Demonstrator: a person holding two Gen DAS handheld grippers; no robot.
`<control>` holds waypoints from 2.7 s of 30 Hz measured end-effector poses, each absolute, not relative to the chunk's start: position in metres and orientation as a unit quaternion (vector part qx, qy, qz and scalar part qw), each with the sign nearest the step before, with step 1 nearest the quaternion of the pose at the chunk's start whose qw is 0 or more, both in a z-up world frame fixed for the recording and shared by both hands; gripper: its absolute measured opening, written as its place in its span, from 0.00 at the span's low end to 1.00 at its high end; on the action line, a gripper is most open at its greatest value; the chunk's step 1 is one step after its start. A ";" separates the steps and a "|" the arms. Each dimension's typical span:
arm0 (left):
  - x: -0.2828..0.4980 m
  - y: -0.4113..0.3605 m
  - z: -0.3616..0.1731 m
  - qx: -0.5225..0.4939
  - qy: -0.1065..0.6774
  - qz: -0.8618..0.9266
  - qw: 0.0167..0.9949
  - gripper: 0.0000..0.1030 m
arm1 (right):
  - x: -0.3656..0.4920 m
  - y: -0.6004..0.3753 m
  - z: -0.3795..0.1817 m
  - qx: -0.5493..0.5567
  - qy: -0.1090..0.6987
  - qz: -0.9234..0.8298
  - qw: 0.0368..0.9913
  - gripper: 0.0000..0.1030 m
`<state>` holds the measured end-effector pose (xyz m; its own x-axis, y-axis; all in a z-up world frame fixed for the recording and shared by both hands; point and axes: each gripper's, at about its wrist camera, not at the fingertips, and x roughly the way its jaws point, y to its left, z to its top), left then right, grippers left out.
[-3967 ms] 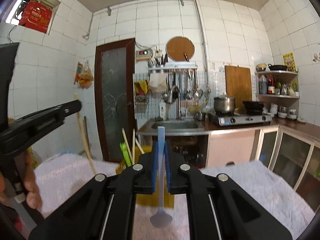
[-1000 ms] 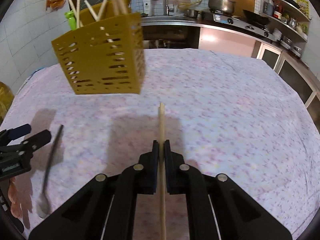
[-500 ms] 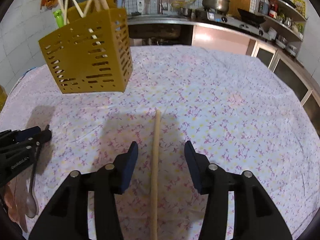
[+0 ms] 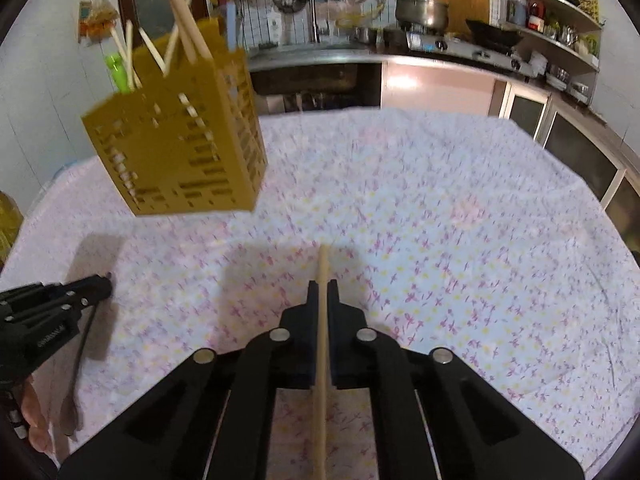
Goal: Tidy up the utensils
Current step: 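Close the right tool on a wooden chopstick while the left tool grasps the metal spoon, then lift the metal spoon and chopstick toward the yellow holder with both tools, then lower the metal spoon into the holder with the left tool while the right tool lowers the chopstick in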
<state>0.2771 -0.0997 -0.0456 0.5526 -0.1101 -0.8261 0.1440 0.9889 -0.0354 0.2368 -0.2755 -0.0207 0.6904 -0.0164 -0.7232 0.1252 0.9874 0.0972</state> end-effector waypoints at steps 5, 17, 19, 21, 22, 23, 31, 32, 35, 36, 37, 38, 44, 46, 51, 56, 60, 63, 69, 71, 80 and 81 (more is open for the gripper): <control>0.260 -0.079 -0.018 0.000 0.419 -0.066 0.906 0.08 | 0.223 -0.272 0.002 0.076 0.348 -0.039 0.934 0.04; 0.262 -0.052 -0.026 -0.021 0.439 -0.044 0.897 0.08 | 0.238 -0.270 -0.029 0.035 0.413 -0.048 0.909 0.05; 0.263 -0.052 -0.032 -0.018 0.445 -0.041 0.895 0.08 | 0.236 -0.271 -0.028 0.032 0.411 -0.053 0.910 0.06; 0.265 -0.053 -0.036 -0.014 0.450 -0.041 0.892 0.08 | 0.236 -0.272 -0.027 0.032 0.412 -0.054 0.909 0.31; 0.265 -0.054 -0.039 -0.013 0.451 -0.041 0.891 0.08 | 0.235 -0.272 -0.027 0.033 0.410 -0.053 0.910 0.42; 0.266 -0.054 -0.041 -0.012 0.453 -0.040 0.891 0.08 | 0.234 -0.272 -0.026 0.032 0.407 -0.054 0.911 0.50; 0.275 -0.056 -0.056 0.008 0.469 -0.033 0.883 0.08 | 0.240 -0.267 -0.042 0.024 0.439 -0.061 0.896 0.46; 0.275 -0.057 -0.056 0.014 0.468 -0.033 0.883 0.08 | 0.240 -0.268 -0.041 0.028 0.441 -0.060 0.895 0.43; 0.274 -0.061 -0.057 0.037 0.465 -0.033 0.884 0.08 | 0.242 -0.268 -0.040 0.035 0.447 -0.051 0.892 0.31; 0.275 -0.061 -0.058 0.040 0.465 -0.034 0.884 0.08 | 0.243 -0.267 -0.039 0.036 0.448 -0.048 0.892 0.20; 0.275 -0.062 -0.058 0.044 0.465 -0.034 0.884 0.08 | 0.245 -0.267 -0.039 0.037 0.448 -0.047 0.892 0.16; 0.275 -0.063 -0.058 0.047 0.464 -0.034 0.884 0.08 | 0.246 -0.268 -0.039 0.037 0.447 -0.047 0.892 0.13; 0.277 -0.058 -0.056 0.038 0.471 -0.044 0.880 0.08 | 0.245 -0.269 -0.038 0.045 0.440 -0.044 0.896 0.06; 0.278 -0.055 -0.056 0.031 0.474 -0.048 0.879 0.08 | 0.243 -0.269 -0.036 0.046 0.434 -0.042 0.899 0.06; 0.279 -0.048 -0.053 0.010 0.475 -0.054 0.878 0.08 | 0.232 -0.267 -0.022 0.061 0.400 -0.033 0.914 0.06; 0.274 -0.040 -0.034 -0.005 0.450 -0.058 0.891 0.08 | 0.217 -0.264 -0.001 0.068 0.352 -0.032 0.933 0.06; 0.266 -0.033 -0.012 -0.021 0.418 -0.064 0.906 0.08 | 0.206 -0.264 0.015 0.079 0.309 -0.025 0.947 0.06; 0.259 -0.026 0.004 -0.033 0.393 -0.064 0.917 0.08 | 0.196 -0.263 0.027 0.082 0.276 -0.025 0.957 0.06; 0.243 -0.024 0.026 -0.041 0.353 -0.062 0.933 0.07 | 0.176 -0.266 0.049 0.103 0.207 -0.015 0.973 0.06; 0.238 -0.025 0.032 -0.041 0.340 -0.063 0.937 0.07 | 0.170 -0.267 0.054 0.105 0.182 -0.012 0.977 0.06; 0.223 -0.032 0.043 -0.031 0.310 -0.065 0.948 0.07 | 0.146 -0.261 0.073 0.087 0.091 -0.014 0.992 0.06; 0.223 -0.033 0.043 -0.029 0.309 -0.064 0.949 0.07 | 0.145 -0.260 0.073 0.084 0.091 -0.013 0.992 0.06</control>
<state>0.2228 -0.0331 0.0434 0.8010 -0.1394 -0.5822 0.1033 0.9901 -0.0950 0.1454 -0.2596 0.0731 0.9833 -0.0114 -0.1819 0.0419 0.9854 0.1652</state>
